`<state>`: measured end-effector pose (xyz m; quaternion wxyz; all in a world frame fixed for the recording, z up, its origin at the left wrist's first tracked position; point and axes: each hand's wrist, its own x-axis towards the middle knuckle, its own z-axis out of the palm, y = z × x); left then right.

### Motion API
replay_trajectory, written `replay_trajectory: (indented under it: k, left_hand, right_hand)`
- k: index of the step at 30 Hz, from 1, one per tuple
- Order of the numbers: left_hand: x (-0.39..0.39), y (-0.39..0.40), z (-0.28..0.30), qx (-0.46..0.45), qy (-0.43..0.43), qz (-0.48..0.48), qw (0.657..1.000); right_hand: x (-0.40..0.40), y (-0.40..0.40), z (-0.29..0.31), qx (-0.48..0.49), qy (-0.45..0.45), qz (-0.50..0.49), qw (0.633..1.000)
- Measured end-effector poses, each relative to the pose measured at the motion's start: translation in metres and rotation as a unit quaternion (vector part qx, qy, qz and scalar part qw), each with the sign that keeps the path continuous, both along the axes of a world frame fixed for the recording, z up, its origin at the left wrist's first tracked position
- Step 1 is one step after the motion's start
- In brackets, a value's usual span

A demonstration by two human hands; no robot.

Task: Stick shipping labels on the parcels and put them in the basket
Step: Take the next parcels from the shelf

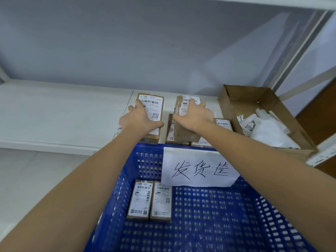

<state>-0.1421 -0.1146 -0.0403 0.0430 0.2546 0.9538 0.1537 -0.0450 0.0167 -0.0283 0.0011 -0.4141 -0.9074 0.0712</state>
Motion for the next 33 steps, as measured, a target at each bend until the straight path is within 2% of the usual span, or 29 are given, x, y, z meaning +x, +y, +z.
replay_trajectory:
  k: [7,15,23,33]
  left_hand:
    - [0.022,0.053,0.004,0.015,-0.015,-0.034,0.999]
    - [0.041,0.093,-0.012,-0.004,-0.043,-0.047,0.998]
    - [0.042,0.095,-0.028,-0.044,-0.11,-0.025,0.993]
    - [0.041,0.089,-0.039,-0.006,-0.182,-0.04,0.982]
  right_hand:
    - [0.048,0.028,0.025,0.047,0.004,0.02,0.999]
    - [0.082,0.042,0.019,0.036,-0.008,0.018,0.999]
    - [0.093,0.051,0.014,0.03,-0.005,0.026,0.999]
    - [0.104,0.049,0.01,0.043,-0.01,0.041,0.998]
